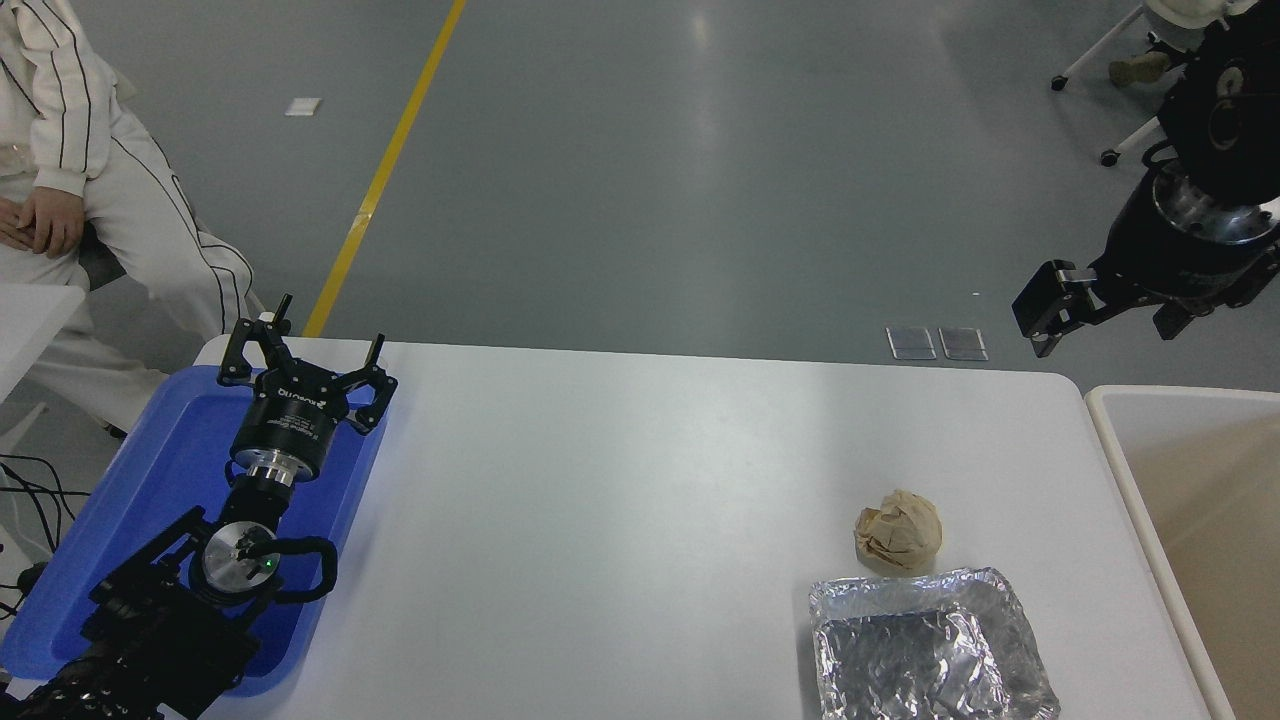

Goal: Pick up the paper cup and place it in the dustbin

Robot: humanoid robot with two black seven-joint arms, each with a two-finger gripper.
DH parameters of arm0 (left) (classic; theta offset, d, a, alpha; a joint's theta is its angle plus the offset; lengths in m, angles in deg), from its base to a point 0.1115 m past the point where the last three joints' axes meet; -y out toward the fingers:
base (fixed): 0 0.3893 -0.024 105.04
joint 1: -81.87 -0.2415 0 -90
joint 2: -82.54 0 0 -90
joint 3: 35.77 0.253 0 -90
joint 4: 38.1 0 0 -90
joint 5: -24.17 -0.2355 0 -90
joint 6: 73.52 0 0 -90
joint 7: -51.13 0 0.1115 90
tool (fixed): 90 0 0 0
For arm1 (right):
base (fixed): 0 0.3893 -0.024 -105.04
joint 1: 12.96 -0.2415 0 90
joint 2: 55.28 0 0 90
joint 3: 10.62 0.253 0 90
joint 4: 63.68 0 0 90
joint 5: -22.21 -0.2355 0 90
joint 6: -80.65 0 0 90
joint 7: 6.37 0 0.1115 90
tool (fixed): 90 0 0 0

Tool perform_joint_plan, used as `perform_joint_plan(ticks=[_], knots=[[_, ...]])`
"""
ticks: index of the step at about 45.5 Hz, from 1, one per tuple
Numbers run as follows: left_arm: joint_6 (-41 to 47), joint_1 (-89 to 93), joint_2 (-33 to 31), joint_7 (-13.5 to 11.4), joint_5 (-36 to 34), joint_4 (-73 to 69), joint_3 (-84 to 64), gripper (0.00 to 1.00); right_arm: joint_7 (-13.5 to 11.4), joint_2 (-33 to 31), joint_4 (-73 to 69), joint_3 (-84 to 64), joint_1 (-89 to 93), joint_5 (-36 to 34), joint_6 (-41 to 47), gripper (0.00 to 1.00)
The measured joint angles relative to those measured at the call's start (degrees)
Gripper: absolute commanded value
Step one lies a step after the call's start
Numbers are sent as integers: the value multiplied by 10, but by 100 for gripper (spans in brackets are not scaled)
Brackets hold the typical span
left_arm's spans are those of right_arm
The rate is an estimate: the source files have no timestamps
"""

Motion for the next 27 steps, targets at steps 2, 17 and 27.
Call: perform_joint_plan(ticks=[2, 17, 27], knots=[[0, 0, 0, 0, 0, 0, 0, 100, 0, 1, -1, -3, 0, -2, 0, 100], [0, 1, 0, 1, -1, 0, 1, 100, 1, 4, -2, -27, -26, -1, 0, 100], [0, 1, 0, 1, -1, 0, 1, 100, 1, 5, 0, -36, -35, -5, 0, 100]])
